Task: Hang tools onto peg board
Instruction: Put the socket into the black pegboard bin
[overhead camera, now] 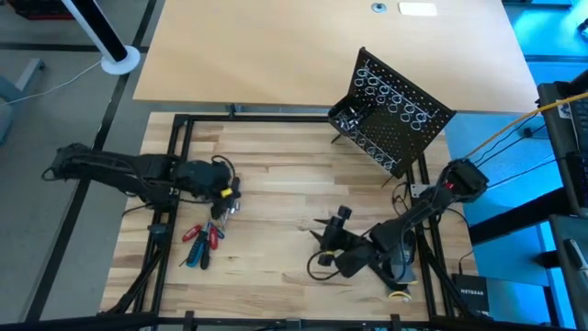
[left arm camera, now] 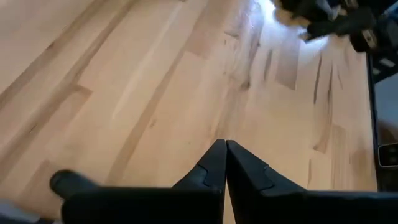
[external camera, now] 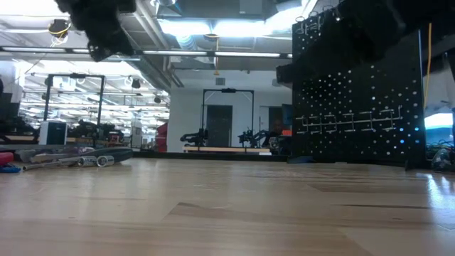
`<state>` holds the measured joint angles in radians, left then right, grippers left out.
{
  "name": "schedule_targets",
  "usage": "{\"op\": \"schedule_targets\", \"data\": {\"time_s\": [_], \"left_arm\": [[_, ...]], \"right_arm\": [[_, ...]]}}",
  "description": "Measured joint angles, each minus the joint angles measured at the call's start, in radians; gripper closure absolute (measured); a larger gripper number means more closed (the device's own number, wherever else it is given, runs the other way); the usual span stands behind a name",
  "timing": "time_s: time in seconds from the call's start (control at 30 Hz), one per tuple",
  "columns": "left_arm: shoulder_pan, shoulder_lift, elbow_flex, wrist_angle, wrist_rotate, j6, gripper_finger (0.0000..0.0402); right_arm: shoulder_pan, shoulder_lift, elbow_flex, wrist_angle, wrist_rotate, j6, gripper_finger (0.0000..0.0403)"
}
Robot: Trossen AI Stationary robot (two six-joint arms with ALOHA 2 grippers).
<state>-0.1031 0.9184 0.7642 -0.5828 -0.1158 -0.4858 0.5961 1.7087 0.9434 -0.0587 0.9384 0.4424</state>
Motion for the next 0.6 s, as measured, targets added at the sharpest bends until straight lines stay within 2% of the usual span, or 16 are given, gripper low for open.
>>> {"op": "schedule_targets", "data": {"time_s": [0.13, 0.37, 0.6], "left_arm": [[-0.02, 0.107, 0.02, -0.01, 0.002, -0.014, 0.0402], [-0.049, 0.271, 0.019, -0.139, 0.002, -0.083, 0.0401], [-0.034, 0.401, 0.019, -0.099, -0.006, -0.079, 0.0401]], "right_arm": [[0.0, -0.052, 0.003, 0.014, 0.012, -0.045, 0.0231], [0.0, -0.07, 0.002, 0.117, -0.002, -0.023, 0.0231], [0.0, -0.066, 0.002, 0.133, -0.004, -0.004, 0.0231]]}}
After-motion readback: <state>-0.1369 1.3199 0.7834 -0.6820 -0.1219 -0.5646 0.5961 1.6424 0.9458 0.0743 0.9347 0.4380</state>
